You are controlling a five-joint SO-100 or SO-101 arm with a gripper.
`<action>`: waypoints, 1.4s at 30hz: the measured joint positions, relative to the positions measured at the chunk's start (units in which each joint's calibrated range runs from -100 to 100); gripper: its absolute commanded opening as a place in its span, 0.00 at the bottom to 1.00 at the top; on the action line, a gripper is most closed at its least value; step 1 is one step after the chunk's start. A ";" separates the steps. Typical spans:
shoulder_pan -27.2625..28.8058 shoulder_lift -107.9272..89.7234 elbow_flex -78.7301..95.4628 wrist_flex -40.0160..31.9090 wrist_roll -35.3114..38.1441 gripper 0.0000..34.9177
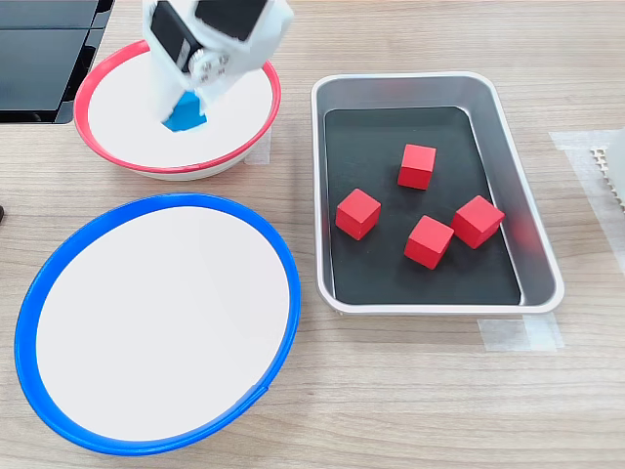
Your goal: Resolve any anomalies and move all blocks to matching dishes
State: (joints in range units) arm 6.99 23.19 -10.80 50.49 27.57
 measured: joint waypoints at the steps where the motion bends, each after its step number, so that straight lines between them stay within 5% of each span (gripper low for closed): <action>1: -2.04 -3.32 -1.36 2.12 -0.93 0.01; 9: -17.88 -10.66 0.54 7.59 -6.35 0.03; 16: -22.39 -8.01 6.53 2.28 -6.59 0.37; 22: -23.10 -7.42 6.62 1.47 -6.01 0.31; 29: -20.18 -8.95 5.81 4.57 -5.71 0.31; 36: -3.45 -8.44 -1.36 6.85 -6.06 0.39; 42: 4.16 -1.28 -6.44 6.04 -2.83 0.36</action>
State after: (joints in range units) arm 11.15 21.91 -17.24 56.53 24.74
